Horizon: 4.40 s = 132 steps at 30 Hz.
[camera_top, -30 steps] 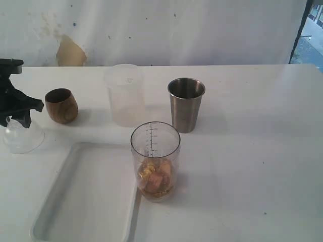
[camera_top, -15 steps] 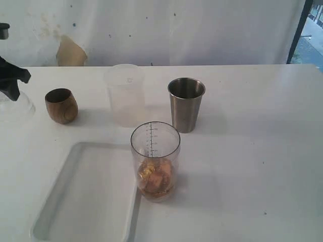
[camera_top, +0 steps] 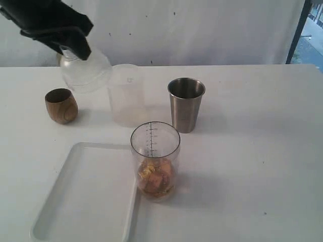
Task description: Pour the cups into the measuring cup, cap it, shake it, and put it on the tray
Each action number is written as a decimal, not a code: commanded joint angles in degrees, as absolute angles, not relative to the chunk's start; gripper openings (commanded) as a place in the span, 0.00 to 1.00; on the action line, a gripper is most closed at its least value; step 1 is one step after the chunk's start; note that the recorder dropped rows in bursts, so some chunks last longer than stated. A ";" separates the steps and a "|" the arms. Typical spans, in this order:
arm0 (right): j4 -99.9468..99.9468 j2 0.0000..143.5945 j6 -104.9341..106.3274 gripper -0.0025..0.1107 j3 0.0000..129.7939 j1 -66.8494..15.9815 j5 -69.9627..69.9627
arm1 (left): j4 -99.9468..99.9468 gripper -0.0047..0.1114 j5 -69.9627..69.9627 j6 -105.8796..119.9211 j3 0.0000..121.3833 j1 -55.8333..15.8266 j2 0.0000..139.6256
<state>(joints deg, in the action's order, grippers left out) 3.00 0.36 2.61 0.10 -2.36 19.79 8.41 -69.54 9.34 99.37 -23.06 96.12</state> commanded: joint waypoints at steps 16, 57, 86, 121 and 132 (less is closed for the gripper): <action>3.03 0.00 2.79 0.02 0.00 -2.07 19.64 | 4.29 0.04 -69.96 3.16 99.93 -48.50 95.39; 3.03 0.00 2.79 0.02 0.00 -2.07 19.64 | -1.19 0.04 -69.96 0.52 92.79 -49.28 95.20; 3.03 0.00 1.26 0.02 0.00 -2.07 19.64 | -1.43 0.04 -69.96 2.85 96.52 -49.28 98.99; 3.03 0.00 1.26 0.02 0.00 -2.07 19.64 | -0.95 0.04 -69.96 3.84 97.36 -49.28 100.69; 2.91 0.00 1.26 0.02 0.00 -2.07 19.64 | 0.00 0.04 -69.96 3.32 102.53 -49.28 99.47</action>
<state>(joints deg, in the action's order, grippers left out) 3.00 0.36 1.45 0.10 -2.36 19.79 -1.08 -69.97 3.60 102.03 -49.34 100.79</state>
